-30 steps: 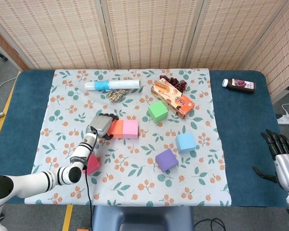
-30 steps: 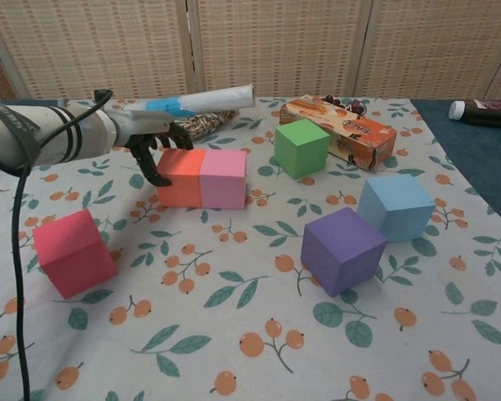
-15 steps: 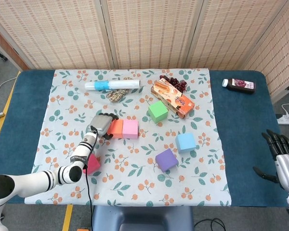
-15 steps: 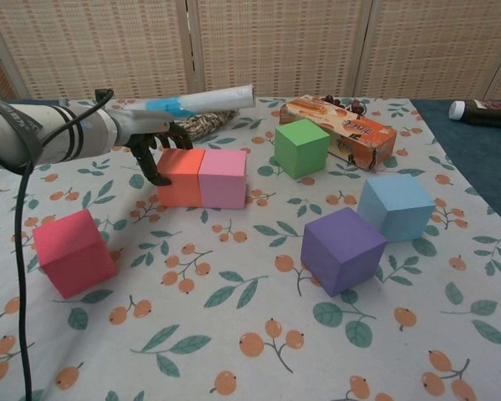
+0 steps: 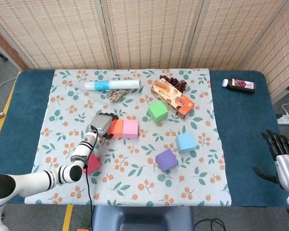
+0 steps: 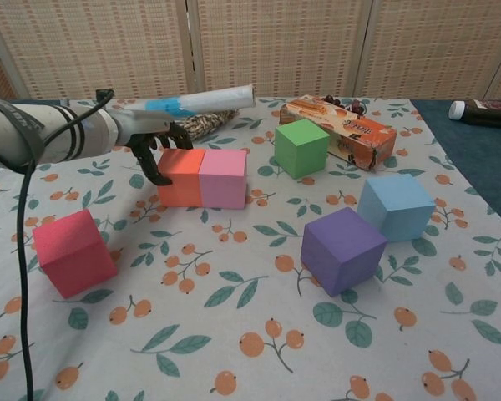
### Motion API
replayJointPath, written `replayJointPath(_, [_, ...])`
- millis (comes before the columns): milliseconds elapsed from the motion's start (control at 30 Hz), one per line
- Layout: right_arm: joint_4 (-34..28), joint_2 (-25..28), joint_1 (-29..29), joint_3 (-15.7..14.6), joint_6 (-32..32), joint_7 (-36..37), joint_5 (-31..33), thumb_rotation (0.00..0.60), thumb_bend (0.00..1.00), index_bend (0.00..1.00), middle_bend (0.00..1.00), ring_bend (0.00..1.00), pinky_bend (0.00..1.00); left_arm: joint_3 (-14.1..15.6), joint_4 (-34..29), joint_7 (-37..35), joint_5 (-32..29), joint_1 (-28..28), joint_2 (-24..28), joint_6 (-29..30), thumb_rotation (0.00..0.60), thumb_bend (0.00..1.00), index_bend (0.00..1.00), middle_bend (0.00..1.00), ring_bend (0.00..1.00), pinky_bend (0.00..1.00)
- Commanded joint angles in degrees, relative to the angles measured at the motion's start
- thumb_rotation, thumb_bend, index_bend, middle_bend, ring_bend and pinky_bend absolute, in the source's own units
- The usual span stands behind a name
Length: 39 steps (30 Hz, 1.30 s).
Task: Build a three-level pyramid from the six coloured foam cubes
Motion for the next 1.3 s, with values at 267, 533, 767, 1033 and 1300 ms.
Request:
replayJointPath(267, [-0.02, 0.03, -0.13, -0.03, 0.22, 0.07, -0.29, 0.6, 0.0, 0.0, 0.0, 0.0, 0.0, -0.16, -0.44, -1.32, 0.69, 0.42, -0.05, -0.14, 0.6, 0.32, 0.09, 0.0, 0.04, 0.2])
replayJointPath(533, [0.1, 0.13, -0.12, -0.01, 0.21, 0.44, -0.44, 0.6, 0.0, 0.0, 0.0, 0.0, 0.0, -0.69, -2.55, -3.0, 2.97, 1.34, 1.11, 0.92, 0.6, 0.33, 0.03, 0.0, 0.0, 0.14])
replayJointPath(767, [-0.15, 0.86, 0.77, -0.11, -1.08, 2.06, -1.17, 0.6, 0.0, 0.0, 0.0, 0.0, 0.0, -1.75, -10.46, -6.54, 7.15, 4.43, 6.43, 4.23, 0.6, 0.34, 0.0, 0.0, 0.0, 0.09])
replayJointPath(1033, [-1.04, 4.22, 6.52, 0.26, -8.81, 7.6, -3.5, 0.6, 0.0, 0.0, 0.0, 0.0, 0.0, -0.06, -19.2, -12.2, 19.47, 13.24, 15.5, 14.05, 0.6, 0.33, 0.13, 0.0, 0.0, 0.07])
replayJointPath(1300, [-0.82, 4.16, 17.96, 1.73, -24.26, 13.39, -3.86, 0.6, 0.0, 0.0, 0.01, 0.0, 0.0, 3.5, -22.21, -17.53, 31.27, 22.08, 20.6, 23.58, 0.6, 0.33, 0.18, 0.0, 0.0, 0.07])
